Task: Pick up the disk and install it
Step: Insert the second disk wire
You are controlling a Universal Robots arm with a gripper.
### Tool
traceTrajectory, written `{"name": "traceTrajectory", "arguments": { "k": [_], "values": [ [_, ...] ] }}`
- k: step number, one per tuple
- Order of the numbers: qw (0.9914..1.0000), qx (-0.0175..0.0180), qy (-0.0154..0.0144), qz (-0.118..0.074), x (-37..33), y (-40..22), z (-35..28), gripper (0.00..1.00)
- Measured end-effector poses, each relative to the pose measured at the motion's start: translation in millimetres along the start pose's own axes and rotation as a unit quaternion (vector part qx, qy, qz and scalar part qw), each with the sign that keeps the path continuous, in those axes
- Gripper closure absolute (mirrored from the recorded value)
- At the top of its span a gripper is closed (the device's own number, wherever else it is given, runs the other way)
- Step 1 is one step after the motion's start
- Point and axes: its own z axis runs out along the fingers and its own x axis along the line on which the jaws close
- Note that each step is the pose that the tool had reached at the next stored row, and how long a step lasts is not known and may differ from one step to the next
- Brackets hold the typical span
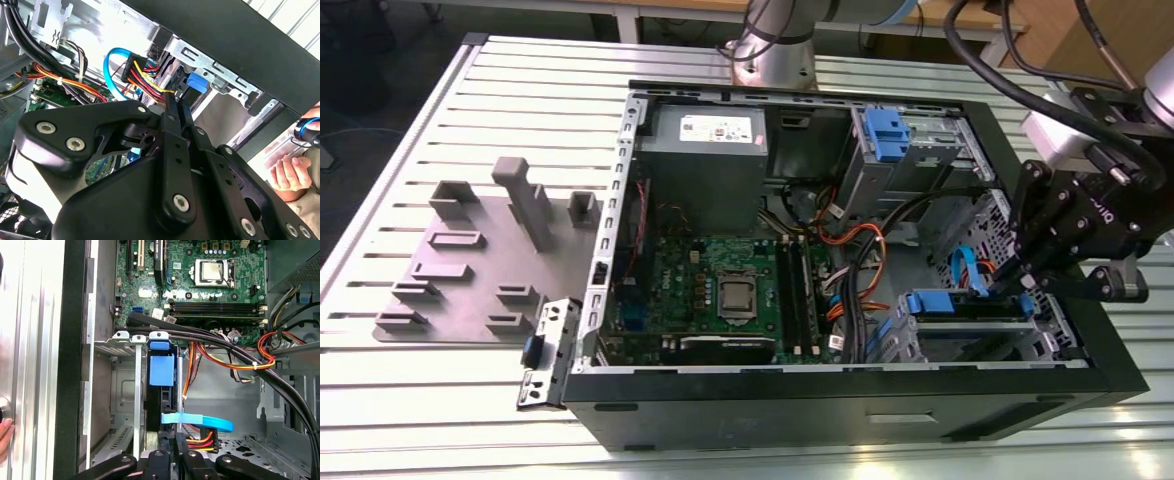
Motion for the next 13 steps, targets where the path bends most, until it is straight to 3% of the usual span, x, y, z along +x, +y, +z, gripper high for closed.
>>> {"name": "traceTrajectory", "arguments": {
  "k": [13],
  "values": [
    [1.0, 0.0, 0.0004, 0.0, 1.0, 0.0, -0.5, 0.84]
  ]
}}
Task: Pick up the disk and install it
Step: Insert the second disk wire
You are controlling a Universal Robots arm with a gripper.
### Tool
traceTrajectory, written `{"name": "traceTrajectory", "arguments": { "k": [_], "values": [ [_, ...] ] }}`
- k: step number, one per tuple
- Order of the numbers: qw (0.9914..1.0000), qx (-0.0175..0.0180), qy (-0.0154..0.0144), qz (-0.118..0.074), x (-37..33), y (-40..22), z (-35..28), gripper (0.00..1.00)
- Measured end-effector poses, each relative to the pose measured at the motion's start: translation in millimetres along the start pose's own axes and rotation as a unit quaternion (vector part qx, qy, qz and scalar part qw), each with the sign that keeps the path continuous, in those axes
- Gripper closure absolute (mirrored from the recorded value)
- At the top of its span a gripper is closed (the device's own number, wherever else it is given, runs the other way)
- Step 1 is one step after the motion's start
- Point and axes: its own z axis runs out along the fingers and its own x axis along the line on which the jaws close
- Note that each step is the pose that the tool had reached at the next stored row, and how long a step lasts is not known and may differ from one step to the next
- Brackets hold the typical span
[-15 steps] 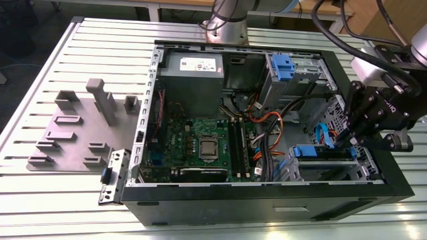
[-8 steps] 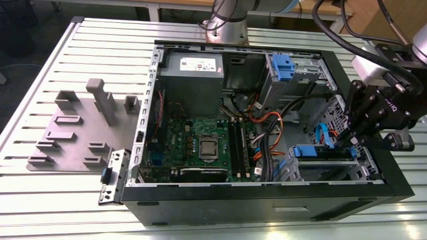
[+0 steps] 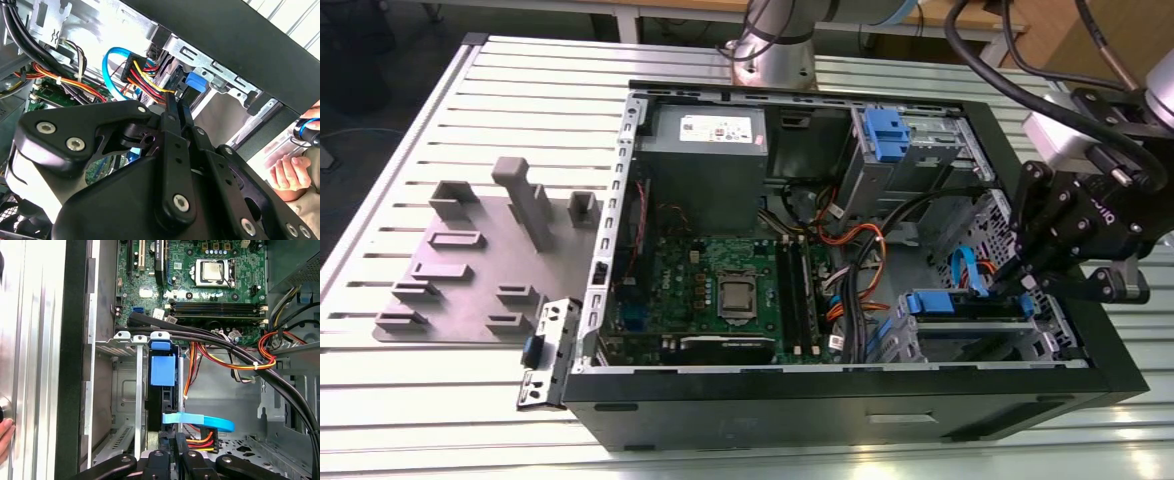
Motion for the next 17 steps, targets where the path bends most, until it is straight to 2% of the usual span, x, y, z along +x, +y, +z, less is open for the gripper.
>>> {"name": "traceTrajectory", "arguments": {
  "k": [11, 17],
  "values": [
    [1.0, 0.0, -0.0001, 0.0, 4.7, 0.0, -0.1, 0.84],
    [1.0, -0.001, 0.0015, 0.0, 5.2, -0.1, 2.1, 0.84]
  ]
}}
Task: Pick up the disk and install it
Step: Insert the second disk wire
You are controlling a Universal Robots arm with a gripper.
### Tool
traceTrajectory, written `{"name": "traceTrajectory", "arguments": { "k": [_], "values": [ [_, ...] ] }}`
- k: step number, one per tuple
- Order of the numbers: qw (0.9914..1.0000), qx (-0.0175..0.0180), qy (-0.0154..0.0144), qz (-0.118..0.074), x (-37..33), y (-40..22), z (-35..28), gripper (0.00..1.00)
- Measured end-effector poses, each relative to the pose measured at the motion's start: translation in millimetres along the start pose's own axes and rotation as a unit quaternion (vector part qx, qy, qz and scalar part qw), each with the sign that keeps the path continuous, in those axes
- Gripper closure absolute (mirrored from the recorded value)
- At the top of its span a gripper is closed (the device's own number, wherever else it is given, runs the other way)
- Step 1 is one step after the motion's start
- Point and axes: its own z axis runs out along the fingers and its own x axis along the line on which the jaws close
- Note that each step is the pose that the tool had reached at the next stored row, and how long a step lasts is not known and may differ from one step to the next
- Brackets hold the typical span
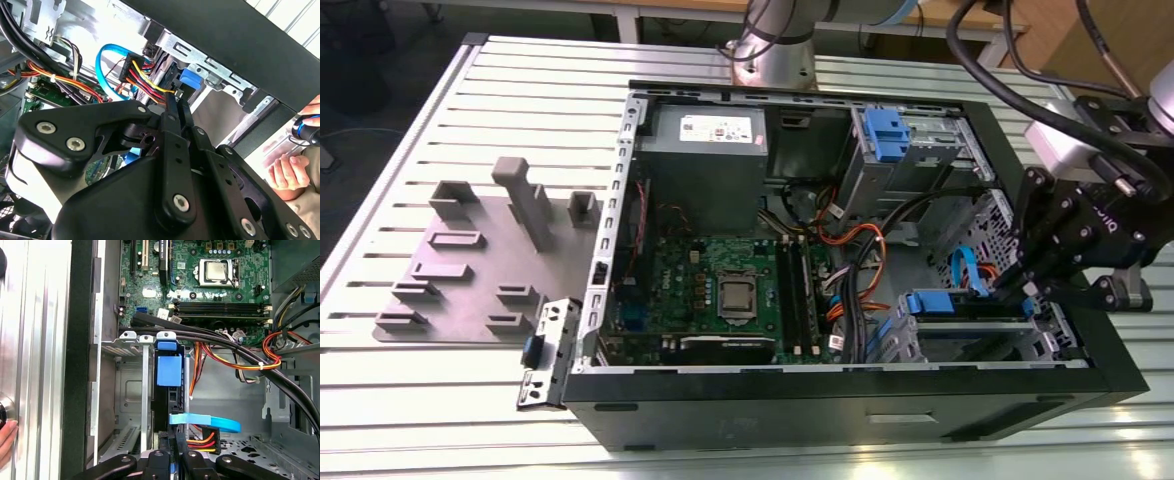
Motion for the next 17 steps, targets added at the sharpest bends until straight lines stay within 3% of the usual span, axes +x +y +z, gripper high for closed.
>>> {"name": "traceTrajectory", "arguments": {
  "k": [5, 8, 13, 17],
  "values": [
    [1.0, 0.0, -0.0001, 0.0, 0.3, -0.1, 0.1, 0.83],
    [1.0, -0.0001, 0.0002, 0.0, 0.3, -0.1, 0.2, 0.7],
    [1.0, 0.0, 0.001, -0.001, -1.4, -1.7, 5.1, 0.7],
    [1.0, 0.0, 0.0011, -0.003, -3.0, -4.5, 5.3, 0.7]
  ]
}}
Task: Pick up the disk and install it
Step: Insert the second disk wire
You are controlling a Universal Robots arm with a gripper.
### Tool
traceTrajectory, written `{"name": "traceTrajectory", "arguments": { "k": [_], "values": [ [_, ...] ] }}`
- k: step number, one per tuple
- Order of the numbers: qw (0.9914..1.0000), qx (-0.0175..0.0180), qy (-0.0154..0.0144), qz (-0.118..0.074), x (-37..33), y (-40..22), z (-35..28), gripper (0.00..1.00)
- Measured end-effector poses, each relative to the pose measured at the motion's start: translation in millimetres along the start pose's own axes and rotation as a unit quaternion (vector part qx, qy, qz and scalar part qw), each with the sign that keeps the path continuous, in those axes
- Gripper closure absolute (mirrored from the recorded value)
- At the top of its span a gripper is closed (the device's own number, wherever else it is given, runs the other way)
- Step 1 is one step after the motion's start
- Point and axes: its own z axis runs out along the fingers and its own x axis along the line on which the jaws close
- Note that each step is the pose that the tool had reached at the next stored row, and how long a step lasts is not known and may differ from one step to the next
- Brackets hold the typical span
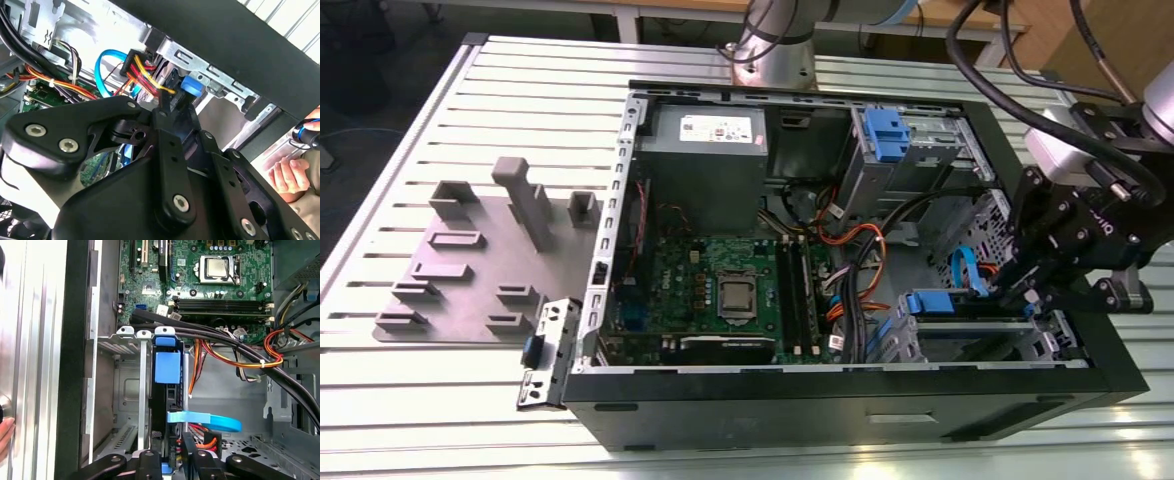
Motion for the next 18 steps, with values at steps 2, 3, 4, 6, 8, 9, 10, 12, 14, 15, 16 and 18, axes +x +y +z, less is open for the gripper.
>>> {"name": "traceTrajectory", "arguments": {
  "k": [2, 3, 4, 6, 8, 9, 10, 12, 14, 15, 16, 18],
  "values": [
    [1.0, 0.0, 0.0, 0.0, -0.5, -1.8, -0.1, 0.7],
    [1.0, 0.0, 0.0, 0.0, -0.6, -2.1, -0.2, 0.7],
    [1.0, 0.0, 0.0, 0.0, -0.6, -2.1, -0.2, 0.7],
    [1.0, 0.0, 0.0, 0.0, -0.6, -2.2, -0.2, 0.7],
    [1.0, 0.0, 0.0, 0.0, -0.6, -2.3, -0.2, 0.7],
    [1.0, 0.0, 0.0, 0.0, -0.6, -2.3, -0.2, 0.7],
    [1.0, 0.0, 0.0, 0.0, -0.6, -2.3, -0.2, 0.7],
    [1.0, 0.0, 0.0001, 0.0, -0.6, -2.4, -0.3, 0.78],
    [1.0, 0.0, 0.0001, 0.0, -0.6, -2.5, -0.3, 0.84],
    [1.0, 0.0, 0.0, 0.0, -0.6, -2.6, -0.3, 0.84],
    [1.0, 0.0, 0.0, 0.0, -0.6, -2.6, -0.2, 0.84],
    [1.0, 0.0, 0.0, 0.0, -0.6, -2.7, -0.2, 0.84]
  ]
}}
